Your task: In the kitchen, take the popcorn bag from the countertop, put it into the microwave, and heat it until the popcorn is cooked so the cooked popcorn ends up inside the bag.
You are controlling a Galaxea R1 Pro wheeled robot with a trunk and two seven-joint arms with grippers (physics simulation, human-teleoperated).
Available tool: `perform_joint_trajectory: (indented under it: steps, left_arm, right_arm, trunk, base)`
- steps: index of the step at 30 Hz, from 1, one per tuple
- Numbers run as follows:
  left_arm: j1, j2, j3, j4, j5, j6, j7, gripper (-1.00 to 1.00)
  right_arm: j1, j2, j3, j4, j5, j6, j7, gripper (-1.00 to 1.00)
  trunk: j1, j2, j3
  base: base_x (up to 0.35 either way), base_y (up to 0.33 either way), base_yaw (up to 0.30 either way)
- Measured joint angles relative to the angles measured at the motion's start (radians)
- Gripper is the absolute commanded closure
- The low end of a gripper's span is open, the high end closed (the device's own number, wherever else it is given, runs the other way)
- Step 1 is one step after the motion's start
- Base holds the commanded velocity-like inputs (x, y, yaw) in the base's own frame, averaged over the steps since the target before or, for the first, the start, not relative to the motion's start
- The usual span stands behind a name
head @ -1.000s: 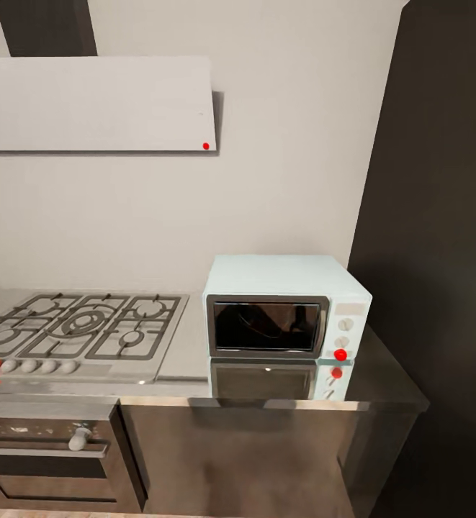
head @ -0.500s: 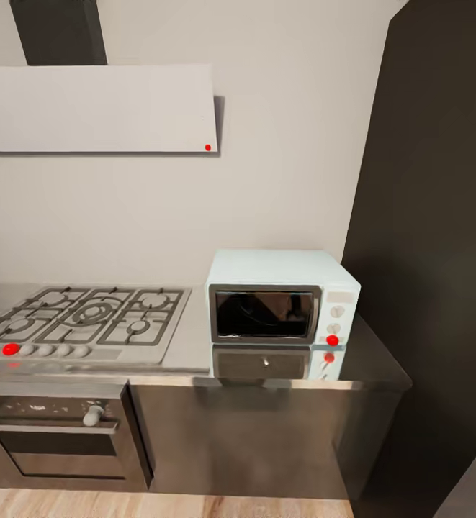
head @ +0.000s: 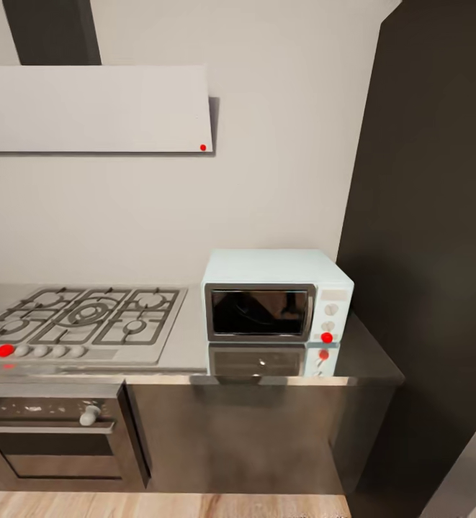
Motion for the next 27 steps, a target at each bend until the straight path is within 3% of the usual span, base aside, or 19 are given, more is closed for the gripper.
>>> perform_joint_trajectory:
  steps: [5,19,22,24,27]
  left_arm:
    - [0.000,0.000,0.000,0.000,0.000,-0.001,0.000,-1.00]
    - [0.000,-0.001,0.000,0.000,0.000,-0.001,0.000,-1.00]
    - [0.000,-0.003,-0.001,0.000,0.000,-0.001,0.000,-1.00]
    - [0.000,-0.005,-0.001,0.000,-0.001,-0.001,0.000,-1.00]
    - [0.000,-0.007,-0.002,0.000,-0.002,-0.001,0.000,-1.00]
  right_arm:
    - [0.000,0.000,0.000,0.000,0.000,0.000,0.000,-1.00]
    - [0.000,0.000,0.000,0.000,0.001,0.001,0.000,-1.00]
    - [0.000,0.027,0.001,0.000,0.003,0.001,0.001,-1.00]
    - [0.000,0.070,0.001,-0.001,0.005,0.001,0.001,-1.00]
    - [-0.001,0.102,0.000,-0.007,0.012,0.001,0.006,-1.00]
  trunk:
    - [0.000,0.000,0.000]
    - [0.000,0.000,0.000]
    - [0.000,0.000,0.000]
    - [0.000,0.000,0.000]
    - [0.000,0.000,0.000]
  base:
    - [0.000,0.000,-0.153]
    - [0.000,0.000,-0.006]
    - [0.000,0.000,0.000]
    - [0.000,0.000,0.000]
    - [0.000,0.000,0.000]
